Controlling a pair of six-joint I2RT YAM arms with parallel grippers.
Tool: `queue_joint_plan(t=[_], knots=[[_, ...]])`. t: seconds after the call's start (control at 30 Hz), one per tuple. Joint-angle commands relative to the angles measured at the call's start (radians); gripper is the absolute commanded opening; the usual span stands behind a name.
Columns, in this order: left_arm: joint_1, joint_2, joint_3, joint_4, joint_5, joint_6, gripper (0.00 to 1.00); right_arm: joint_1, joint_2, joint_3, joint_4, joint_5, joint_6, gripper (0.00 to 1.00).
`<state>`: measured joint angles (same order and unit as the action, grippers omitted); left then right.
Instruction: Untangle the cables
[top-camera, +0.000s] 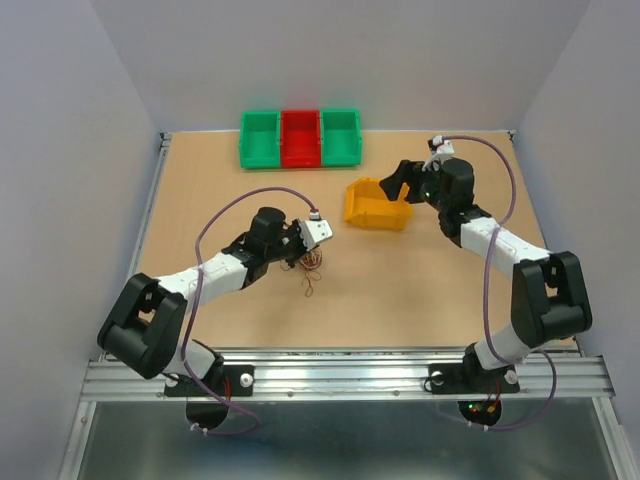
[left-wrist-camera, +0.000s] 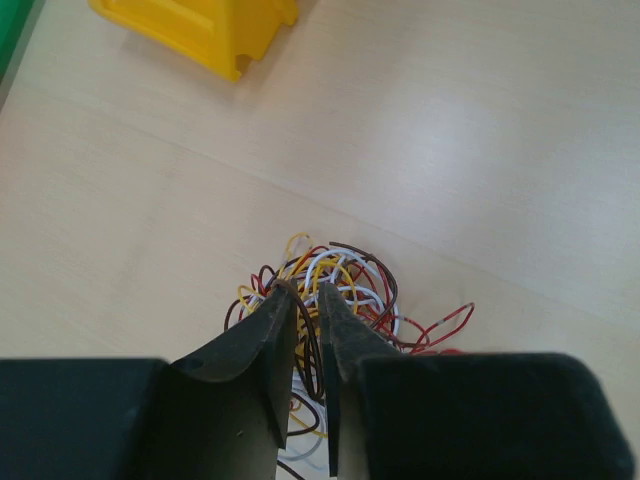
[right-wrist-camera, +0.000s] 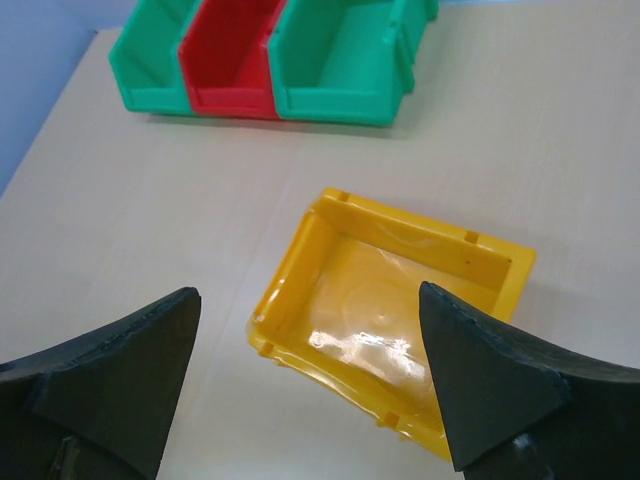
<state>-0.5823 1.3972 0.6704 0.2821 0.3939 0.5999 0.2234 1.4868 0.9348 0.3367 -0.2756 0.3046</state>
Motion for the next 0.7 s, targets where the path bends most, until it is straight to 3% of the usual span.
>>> queue_joint_plan(t=[0.0, 0.13, 0.33, 0.67], knots=[[0.032, -0.009, 0.058, 0.060, 0.037, -0.035, 0.32, 0.004, 0.088, 0.042, 0.004, -0.048, 0.008, 0.93], [0.070, -0.006, 0.064, 0.086, 0.020, -0.061, 0.43, 0.045, 0.182, 0.071, 0.013, 0.083, -0.004, 0.88], [0.088, -0.018, 0.064, 0.092, 0.017, -0.075, 0.46, 0.059, 0.245, 0.135, -0.079, 0.370, -0.016, 0.81], [0.090, -0.063, 0.038, 0.101, 0.003, -0.066, 0.52, 0.059, 0.190, 0.082, -0.077, 0.473, -0.064, 0.80]])
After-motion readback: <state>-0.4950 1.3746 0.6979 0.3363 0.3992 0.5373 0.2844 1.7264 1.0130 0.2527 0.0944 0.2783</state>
